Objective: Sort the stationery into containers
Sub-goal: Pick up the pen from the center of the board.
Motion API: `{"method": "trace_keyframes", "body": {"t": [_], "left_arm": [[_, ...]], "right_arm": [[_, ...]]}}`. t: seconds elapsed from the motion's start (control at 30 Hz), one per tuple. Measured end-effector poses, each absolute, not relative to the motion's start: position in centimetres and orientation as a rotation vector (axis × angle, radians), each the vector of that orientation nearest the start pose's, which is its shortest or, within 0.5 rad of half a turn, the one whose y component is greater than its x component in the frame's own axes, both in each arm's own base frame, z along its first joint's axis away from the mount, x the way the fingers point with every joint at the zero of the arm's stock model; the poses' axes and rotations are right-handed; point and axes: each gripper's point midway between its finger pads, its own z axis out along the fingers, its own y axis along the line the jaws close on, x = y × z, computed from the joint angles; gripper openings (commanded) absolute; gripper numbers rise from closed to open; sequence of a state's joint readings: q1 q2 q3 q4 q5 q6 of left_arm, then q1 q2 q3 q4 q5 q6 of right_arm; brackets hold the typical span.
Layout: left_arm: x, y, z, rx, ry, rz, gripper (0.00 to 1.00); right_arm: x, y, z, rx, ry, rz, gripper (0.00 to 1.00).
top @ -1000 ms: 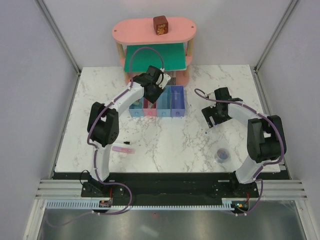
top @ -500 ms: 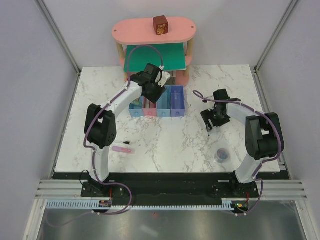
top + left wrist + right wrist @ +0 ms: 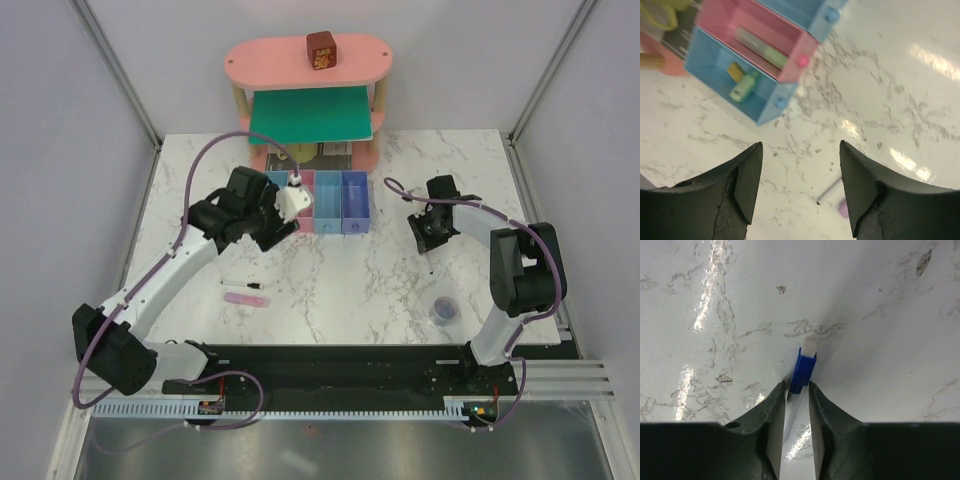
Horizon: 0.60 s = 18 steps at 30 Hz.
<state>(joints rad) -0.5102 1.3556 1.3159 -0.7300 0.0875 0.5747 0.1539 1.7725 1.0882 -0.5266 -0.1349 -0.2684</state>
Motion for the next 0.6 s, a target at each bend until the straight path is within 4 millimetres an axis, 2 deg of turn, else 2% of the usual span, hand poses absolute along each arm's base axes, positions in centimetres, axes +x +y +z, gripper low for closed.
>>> {"method": "trace_keyframes", "body": {"t": [0.2,0.27,0.4,0.5,0.6], "left_arm": [[25.2,-13.6,12.0,1.519,2.11,-0.081,0.75],[23.1,-12.3,9.5,1.592,2.147,-0.085,0.76],[21.6,-11.2,7.8,1.696,2.079,-0.061,0.81],[21.1,-10.7,7.4,1.756,1.978,-0.03,0.83],[20.1,-10.3,6.3,1.832,1.902,-0.028,0.83]], "right_arm": [[33.8,6.6,1.8,-0.647,2.717,0.167,0.2],[33.4,6.5,2.2,-0.664,2.727,0.166,0.18],[34.2,6.5,5.0,-0.695,2.683,0.152,0.17],[35.8,6.6,8.3,-0.708,2.602,0.128,0.16],[37.4,6.7,12.2,-0.714,2.504,0.102,0.16]]}}
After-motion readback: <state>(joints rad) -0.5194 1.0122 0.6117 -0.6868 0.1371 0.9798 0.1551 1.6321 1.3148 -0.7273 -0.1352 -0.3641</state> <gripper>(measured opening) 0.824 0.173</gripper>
